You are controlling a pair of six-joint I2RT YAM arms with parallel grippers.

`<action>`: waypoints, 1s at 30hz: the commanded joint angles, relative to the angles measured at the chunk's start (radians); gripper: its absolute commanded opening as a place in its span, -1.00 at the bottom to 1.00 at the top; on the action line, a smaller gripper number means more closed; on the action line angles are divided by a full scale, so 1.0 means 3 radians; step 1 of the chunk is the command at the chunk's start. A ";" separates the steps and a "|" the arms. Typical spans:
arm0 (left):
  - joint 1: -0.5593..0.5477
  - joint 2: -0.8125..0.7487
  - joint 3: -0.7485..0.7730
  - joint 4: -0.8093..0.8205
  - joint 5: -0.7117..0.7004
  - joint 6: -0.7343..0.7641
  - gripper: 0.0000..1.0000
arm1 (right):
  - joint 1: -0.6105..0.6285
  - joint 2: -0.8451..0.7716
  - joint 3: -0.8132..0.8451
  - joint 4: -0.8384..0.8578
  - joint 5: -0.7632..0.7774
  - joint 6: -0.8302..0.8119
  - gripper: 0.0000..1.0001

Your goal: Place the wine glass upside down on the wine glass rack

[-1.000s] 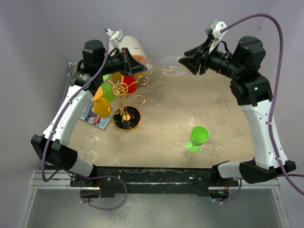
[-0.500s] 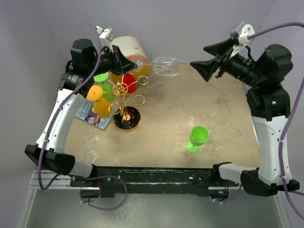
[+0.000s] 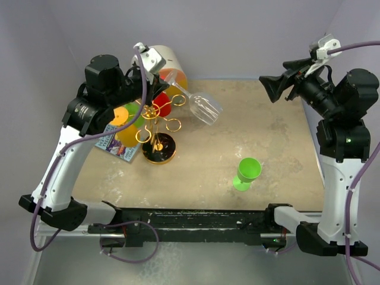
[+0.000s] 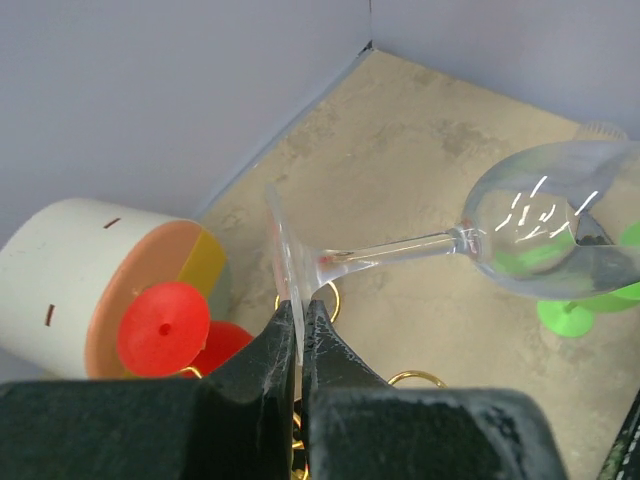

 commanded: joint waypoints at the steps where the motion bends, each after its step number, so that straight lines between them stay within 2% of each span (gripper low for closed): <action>1: -0.0160 -0.0073 0.0133 0.0005 -0.0281 0.0617 -1.00 | -0.0157 -0.0105 -0.0110 0.0015 0.0167 -0.0010 0.68; 7: -0.0381 -0.0048 0.0108 -0.0073 -0.0487 0.0955 -1.00 | -0.0216 -0.0113 -0.0140 -0.0253 0.0290 -0.0209 0.77; 10: -0.0508 -0.0013 0.0072 -0.0072 -0.0627 0.1089 -1.00 | -0.0217 -0.0063 -0.0148 -0.0427 0.0338 -0.0312 0.99; 19: -0.0693 0.0120 0.0050 -0.0039 -0.0869 0.1361 -1.00 | -0.0243 -0.0190 -0.0373 -0.0443 0.0447 -0.0459 1.00; 30: -0.0983 0.0138 -0.0172 0.0089 -0.1393 0.1882 -1.00 | -0.0417 -0.0136 -0.0376 -0.0433 0.0187 -0.0372 1.00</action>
